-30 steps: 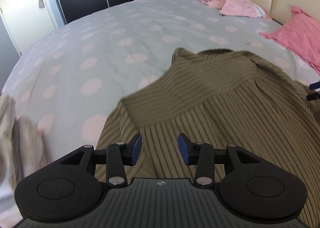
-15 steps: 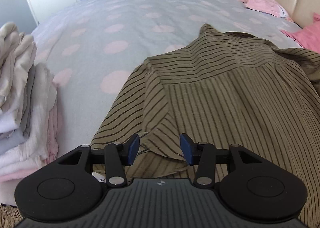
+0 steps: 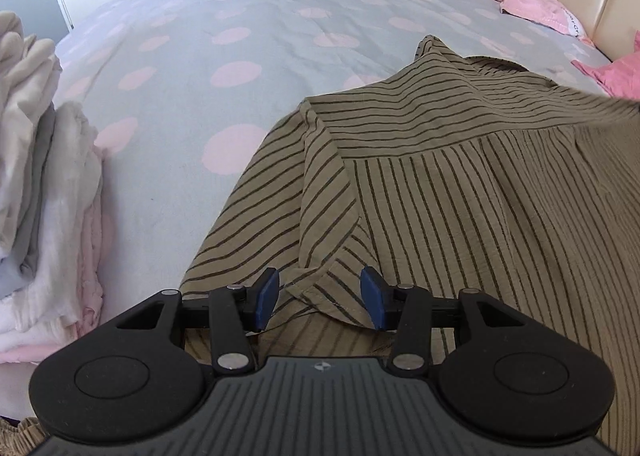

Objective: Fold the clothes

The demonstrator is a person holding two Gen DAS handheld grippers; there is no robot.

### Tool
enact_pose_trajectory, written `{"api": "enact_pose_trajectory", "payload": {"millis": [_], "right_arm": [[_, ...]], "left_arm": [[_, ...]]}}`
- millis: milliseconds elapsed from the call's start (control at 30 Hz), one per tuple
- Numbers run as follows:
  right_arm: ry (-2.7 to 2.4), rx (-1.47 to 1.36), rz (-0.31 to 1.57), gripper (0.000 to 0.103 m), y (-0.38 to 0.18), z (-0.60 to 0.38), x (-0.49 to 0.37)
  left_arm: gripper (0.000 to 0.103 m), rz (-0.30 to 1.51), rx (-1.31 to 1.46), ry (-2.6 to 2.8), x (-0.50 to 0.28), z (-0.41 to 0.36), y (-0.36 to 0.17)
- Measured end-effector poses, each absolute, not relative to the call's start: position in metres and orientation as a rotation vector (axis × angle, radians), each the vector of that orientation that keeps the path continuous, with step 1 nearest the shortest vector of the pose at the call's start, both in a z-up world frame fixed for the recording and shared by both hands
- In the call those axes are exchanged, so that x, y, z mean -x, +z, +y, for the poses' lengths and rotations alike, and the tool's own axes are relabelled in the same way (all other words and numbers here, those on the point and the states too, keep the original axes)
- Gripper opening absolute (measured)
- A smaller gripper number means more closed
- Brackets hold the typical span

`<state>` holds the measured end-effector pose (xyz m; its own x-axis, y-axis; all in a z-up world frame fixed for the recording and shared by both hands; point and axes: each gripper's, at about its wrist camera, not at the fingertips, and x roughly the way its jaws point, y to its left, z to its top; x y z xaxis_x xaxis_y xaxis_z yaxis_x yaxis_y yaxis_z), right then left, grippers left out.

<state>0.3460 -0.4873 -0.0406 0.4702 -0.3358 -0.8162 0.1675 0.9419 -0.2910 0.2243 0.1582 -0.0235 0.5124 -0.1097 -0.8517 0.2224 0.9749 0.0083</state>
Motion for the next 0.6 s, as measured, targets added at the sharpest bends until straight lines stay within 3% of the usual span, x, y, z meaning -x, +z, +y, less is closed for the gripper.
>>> {"api": "enact_pose_trajectory", "payload": {"millis": [67, 133, 433, 600], "right_arm": [[-0.314, 0.17, 1.037, 0.014, -0.046, -0.487, -0.341], [-0.326, 0.178, 1.023, 0.029, -0.046, -0.485, -0.331], [-0.165, 0.042, 0.98, 0.031, -0.012, -0.444, -0.248], [-0.024, -0.051, 0.96, 0.04, 0.01, -0.404, -0.189]], "left_arm": [[0.048, 0.999, -0.12, -0.218, -0.222, 0.156, -0.021], [0.05, 0.982, -0.124, -0.238, -0.218, 0.153, -0.018], [0.053, 0.937, -0.316, -0.227, -0.209, 0.125, -0.031], [0.056, 0.971, -0.26, -0.211, -0.219, 0.141, -0.043]]}}
